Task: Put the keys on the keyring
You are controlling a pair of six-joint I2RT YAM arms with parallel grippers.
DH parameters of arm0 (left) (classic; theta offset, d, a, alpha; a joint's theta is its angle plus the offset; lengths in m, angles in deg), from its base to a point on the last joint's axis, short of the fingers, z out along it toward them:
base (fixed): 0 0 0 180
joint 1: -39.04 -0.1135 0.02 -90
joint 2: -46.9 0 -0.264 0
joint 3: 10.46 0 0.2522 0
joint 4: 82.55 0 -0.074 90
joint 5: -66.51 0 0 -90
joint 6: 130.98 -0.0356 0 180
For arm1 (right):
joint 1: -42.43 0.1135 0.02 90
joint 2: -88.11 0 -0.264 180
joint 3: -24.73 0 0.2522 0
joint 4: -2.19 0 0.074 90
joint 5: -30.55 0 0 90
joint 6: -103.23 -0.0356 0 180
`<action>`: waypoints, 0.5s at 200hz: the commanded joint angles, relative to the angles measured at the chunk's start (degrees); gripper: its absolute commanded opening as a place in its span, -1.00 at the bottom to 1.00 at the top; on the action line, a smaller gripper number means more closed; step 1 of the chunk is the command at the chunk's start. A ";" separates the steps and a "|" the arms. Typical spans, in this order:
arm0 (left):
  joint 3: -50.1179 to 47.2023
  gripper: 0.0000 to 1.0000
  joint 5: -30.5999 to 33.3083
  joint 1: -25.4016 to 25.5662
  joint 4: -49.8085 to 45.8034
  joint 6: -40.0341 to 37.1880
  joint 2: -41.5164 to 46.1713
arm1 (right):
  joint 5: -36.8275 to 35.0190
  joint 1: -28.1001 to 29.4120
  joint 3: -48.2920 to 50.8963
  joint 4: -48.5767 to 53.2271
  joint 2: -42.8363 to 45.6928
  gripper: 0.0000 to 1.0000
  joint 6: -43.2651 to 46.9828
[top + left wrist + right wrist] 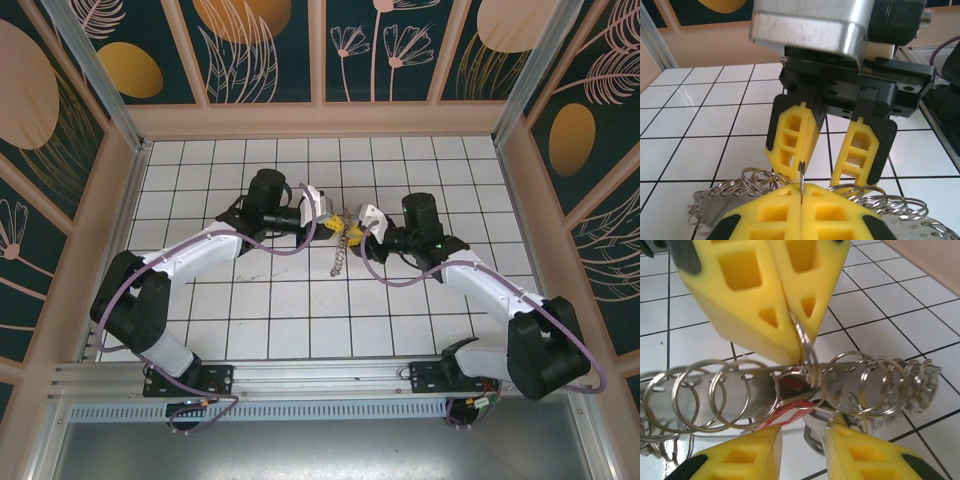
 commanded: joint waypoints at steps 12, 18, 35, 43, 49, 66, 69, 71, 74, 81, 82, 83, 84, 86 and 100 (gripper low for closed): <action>2.48 -1.00 -1.59 0.42 1.29 -0.56 1.20 | 2.80 0.54 0.74 -4.58 -0.85 -0.41 -2.95; 2.49 -1.00 -1.61 0.43 1.24 -0.49 1.11 | 2.99 0.54 0.74 -5.26 -0.81 -0.40 -3.59; 2.49 -1.00 -1.56 0.43 1.24 -0.45 0.93 | 3.07 0.65 0.82 -6.66 -0.85 -0.40 -4.53; 2.49 -1.00 -1.34 0.43 1.15 -0.50 0.84 | 2.53 0.72 0.82 -6.79 -0.81 -0.41 -4.56; 2.56 -1.00 -0.97 0.41 0.90 -0.57 0.78 | 2.12 0.77 0.76 -6.60 -0.75 -0.42 -4.32; 2.78 -1.00 0.53 0.38 -0.84 -1.64 0.76 | -0.27 0.77 0.51 -5.24 -0.57 -0.44 -3.72; 2.91 -1.00 1.00 0.42 -1.29 -1.88 0.71 | -0.59 0.72 0.50 -4.92 -0.48 -0.43 -3.48; 2.92 -1.00 1.18 0.43 -1.62 -2.10 0.74 | -0.77 0.72 0.52 -4.74 -0.40 -0.44 -3.33; 3.01 -1.00 1.51 0.43 -2.02 -2.40 0.75 | -1.13 0.72 0.59 -4.36 -0.23 -0.43 -3.11; 3.10 -1.00 2.57 0.41 -3.05 -3.02 0.76 | -2.12 0.72 0.80 -3.97 0.21 -0.43 -2.78; 3.10 -1.00 2.69 0.42 -3.17 -3.11 0.76 | -2.28 0.72 0.85 -3.96 0.27 -0.43 -2.69; 3.10 -1.00 2.80 0.43 -3.31 -3.20 0.76 | -2.40 0.72 0.93 -3.96 0.35 -0.43 -2.65; 3.15 -1.00 2.99 0.39 -3.43 -3.29 0.76 | -2.51 0.72 0.96 -3.87 0.47 -0.42 -2.67; 3.18 -1.00 3.19 0.40 -3.69 -3.42 0.82 | -2.77 0.69 1.06 -3.82 0.63 -0.43 -2.62; 3.19 -1.00 5.42 0.40 -5.37 -4.50 0.88 | -4.20 0.59 2.14 -3.64 2.15 -0.42 -2.35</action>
